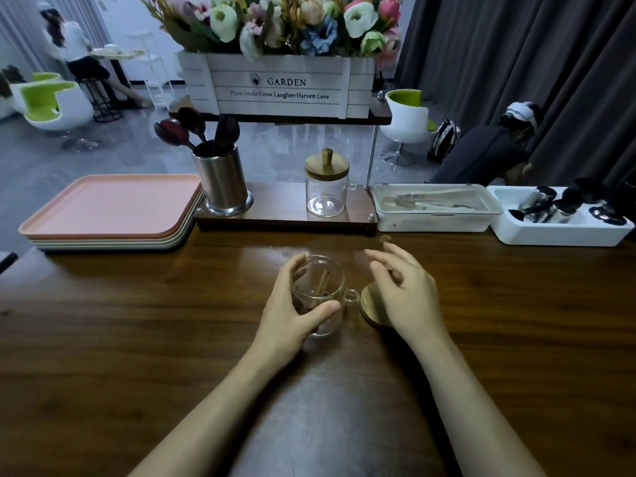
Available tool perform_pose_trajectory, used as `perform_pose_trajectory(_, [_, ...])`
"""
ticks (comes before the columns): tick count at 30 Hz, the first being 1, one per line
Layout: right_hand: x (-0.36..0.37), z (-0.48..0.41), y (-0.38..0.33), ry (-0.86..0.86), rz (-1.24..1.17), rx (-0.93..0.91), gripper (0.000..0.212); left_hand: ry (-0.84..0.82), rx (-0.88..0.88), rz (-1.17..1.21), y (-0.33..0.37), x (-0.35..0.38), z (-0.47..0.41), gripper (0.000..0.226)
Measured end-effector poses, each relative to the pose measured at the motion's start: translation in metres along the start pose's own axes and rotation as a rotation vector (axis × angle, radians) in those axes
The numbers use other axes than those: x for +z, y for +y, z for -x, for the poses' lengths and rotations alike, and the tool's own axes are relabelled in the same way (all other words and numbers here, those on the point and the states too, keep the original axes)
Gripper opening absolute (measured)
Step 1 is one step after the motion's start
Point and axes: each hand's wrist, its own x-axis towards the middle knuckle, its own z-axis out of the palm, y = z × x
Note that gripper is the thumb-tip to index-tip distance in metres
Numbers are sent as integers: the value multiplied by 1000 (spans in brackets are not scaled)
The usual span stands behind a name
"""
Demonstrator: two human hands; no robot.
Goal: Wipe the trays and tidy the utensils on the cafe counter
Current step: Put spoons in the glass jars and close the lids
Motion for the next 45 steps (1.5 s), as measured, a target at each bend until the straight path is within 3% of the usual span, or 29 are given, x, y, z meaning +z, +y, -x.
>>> perform_pose_trajectory(7, [-16, 16, 43, -173, 109, 140, 42, -5, 5, -24, 1, -1, 0, 81])
perform_pose_trajectory(13, [-6, 18, 52, -60, 196, 143, 36, -13, -5, -17, 3, -1, 1, 82])
perform_pose_trajectory(19, [-11, 3, 23, 107, -11, -5, 28, -14, -24, 13, 5, -2, 2, 84])
perform_pose_trajectory(22, [-12, -4, -8, 46, -95, -123, 27, 1, -30, 30, 4, -2, 3, 90])
perform_pose_trajectory(26, [5, -1, -40, -61, -88, -250, 26, 6, -62, 10, 6, -3, 4, 120])
perform_pose_trajectory(31, [24, 6, -50, -147, -13, -309, 27, 10, -68, -5, 10, -6, 4, 130])
perform_pose_trajectory(36, [29, 2, -47, -178, -22, -264, 29, 28, -41, -76, 13, -8, 6, 124])
perform_pose_trajectory(42, [42, 5, -35, -182, -37, -218, 28, 23, -5, -114, 5, -9, 6, 92])
perform_pose_trajectory(45, [44, 4, -29, -180, -82, -183, 26, 4, -14, -121, 6, -10, 6, 91])
